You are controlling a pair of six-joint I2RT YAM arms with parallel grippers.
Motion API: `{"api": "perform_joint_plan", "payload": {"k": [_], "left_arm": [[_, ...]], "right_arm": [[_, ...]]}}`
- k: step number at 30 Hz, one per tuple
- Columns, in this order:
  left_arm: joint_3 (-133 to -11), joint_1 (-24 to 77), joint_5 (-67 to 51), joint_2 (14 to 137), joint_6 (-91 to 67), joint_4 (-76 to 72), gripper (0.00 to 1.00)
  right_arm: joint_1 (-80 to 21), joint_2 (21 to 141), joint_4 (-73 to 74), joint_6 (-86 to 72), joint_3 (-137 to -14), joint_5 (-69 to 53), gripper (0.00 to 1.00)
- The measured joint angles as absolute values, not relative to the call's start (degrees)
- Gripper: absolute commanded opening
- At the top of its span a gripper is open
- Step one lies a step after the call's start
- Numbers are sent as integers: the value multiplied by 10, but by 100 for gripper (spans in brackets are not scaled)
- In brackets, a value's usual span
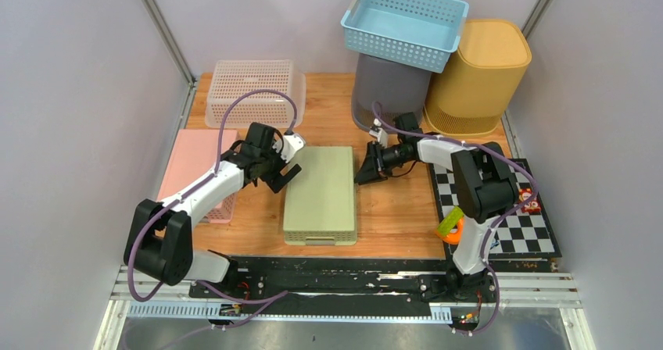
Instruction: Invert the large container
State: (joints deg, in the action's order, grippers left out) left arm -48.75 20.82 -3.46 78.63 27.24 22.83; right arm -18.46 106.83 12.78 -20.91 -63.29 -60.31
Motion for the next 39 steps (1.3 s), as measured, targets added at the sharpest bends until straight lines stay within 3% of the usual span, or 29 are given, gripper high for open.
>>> {"api": "perform_joint_plan", "payload": {"k": [39], "left_arm": [[-509, 189, 218, 823, 238, 203, 100]], "right_arm": [[-259, 1202, 138, -217, -785, -599, 40]]}}
